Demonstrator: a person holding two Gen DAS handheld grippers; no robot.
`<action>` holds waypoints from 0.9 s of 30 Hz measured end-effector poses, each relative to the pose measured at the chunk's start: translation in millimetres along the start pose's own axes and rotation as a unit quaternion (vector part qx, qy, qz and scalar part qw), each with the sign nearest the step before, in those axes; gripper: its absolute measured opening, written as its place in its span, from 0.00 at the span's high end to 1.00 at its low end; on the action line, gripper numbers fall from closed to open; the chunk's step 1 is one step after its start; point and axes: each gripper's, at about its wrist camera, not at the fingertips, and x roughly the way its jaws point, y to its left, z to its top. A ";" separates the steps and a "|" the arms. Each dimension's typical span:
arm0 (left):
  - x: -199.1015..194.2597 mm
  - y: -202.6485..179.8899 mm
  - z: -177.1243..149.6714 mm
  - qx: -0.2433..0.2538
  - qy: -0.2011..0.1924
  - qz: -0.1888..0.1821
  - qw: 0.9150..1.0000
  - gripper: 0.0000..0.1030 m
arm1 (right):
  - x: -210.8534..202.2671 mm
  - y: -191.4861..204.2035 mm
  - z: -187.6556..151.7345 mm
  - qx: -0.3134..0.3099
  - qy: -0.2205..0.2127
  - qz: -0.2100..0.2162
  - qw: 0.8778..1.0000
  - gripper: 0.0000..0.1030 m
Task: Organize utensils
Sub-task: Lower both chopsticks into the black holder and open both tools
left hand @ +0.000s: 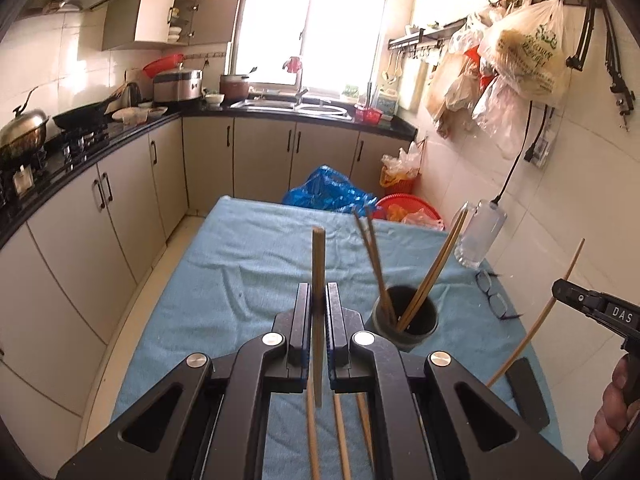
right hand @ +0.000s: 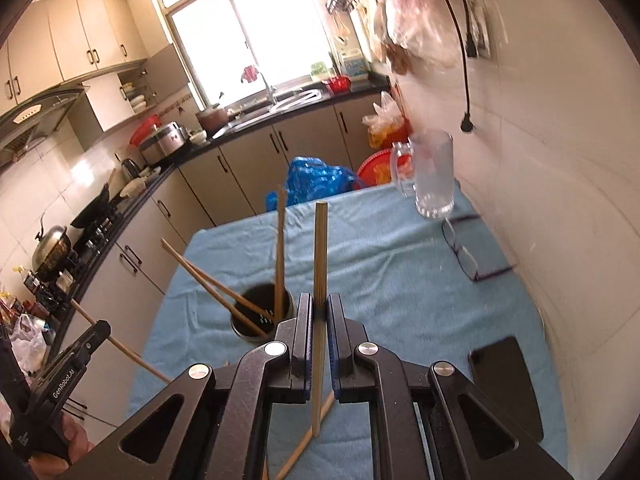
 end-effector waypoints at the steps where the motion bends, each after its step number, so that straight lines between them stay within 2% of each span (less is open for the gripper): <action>1: -1.8 -2.0 5.4 0.000 -0.004 -0.002 1.000 0.94 | -1.4 2.2 5.2 -0.003 -0.005 0.001 1.000 0.93; 18: -9.1 -47.9 89.1 -0.001 -0.050 -0.052 0.997 0.94 | 23.4 45.0 83.5 -0.032 -0.043 0.036 0.998 0.93; 23: 11.1 -60.5 93.9 0.003 -0.041 -0.051 0.998 0.94 | 45.0 56.2 94.2 -0.045 -0.038 0.043 0.997 0.93; 27: 33.6 -66.3 84.8 0.005 -0.020 -0.050 0.999 0.94 | 65.9 56.4 89.6 -0.051 -0.022 0.039 0.998 0.93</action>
